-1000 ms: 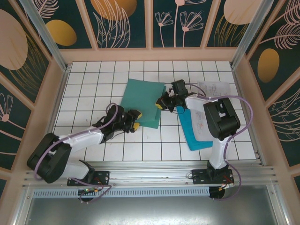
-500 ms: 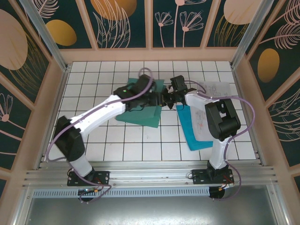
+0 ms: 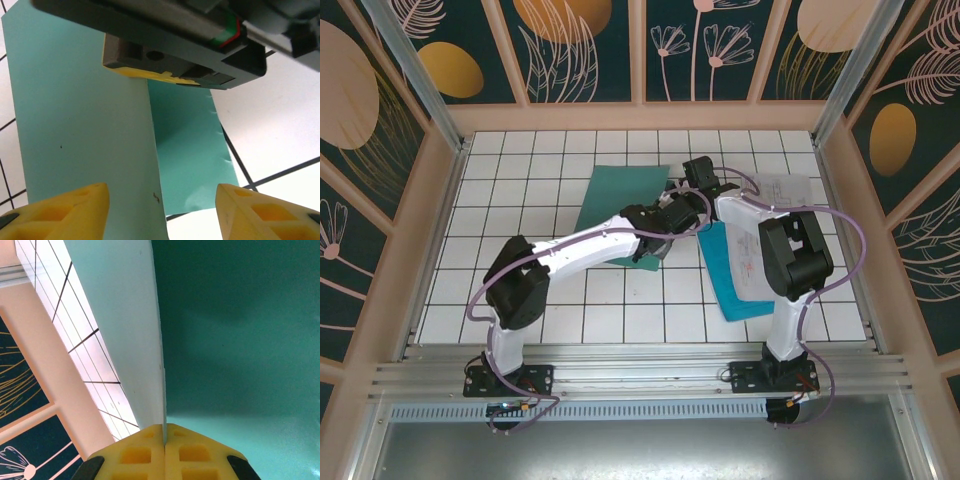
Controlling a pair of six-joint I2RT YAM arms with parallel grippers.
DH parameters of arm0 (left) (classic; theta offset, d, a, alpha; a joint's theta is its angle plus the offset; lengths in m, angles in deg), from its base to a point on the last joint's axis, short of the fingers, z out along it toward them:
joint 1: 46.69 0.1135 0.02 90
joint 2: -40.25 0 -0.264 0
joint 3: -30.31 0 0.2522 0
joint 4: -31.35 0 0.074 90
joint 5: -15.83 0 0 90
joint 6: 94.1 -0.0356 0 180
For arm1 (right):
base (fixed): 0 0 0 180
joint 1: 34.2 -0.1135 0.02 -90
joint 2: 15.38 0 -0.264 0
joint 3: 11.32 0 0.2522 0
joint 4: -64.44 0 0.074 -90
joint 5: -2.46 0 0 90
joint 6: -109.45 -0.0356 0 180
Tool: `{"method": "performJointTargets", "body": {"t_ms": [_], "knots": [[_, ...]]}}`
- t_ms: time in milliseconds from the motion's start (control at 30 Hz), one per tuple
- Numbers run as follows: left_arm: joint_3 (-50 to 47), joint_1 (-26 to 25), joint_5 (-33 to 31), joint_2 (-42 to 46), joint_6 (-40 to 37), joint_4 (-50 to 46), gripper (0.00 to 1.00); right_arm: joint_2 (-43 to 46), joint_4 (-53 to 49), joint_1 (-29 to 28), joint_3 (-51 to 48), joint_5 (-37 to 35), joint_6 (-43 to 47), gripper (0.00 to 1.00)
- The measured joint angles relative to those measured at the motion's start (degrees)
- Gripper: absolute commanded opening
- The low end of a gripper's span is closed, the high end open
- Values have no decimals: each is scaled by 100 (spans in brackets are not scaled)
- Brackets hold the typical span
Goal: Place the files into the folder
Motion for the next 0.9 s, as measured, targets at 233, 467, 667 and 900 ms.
{"method": "performJointTargets", "body": {"t_ms": [233, 467, 667, 900], "knots": [[-37, -11, -306, -310, -243, 83, 35, 0, -7, 0, 0, 0, 0, 0], [-15, -11, -684, -350, -299, 105, 0, 0, -48, 33, 0, -24, 4, 5], [-15, -26, -782, -326, -168, 68, 0, 280, -109, 111, -68, -247, 310, 59], [-15, -20, -778, 37, 157, -28, 0, 2024, 254, 780, -1226, -876, 450, 50]]}}
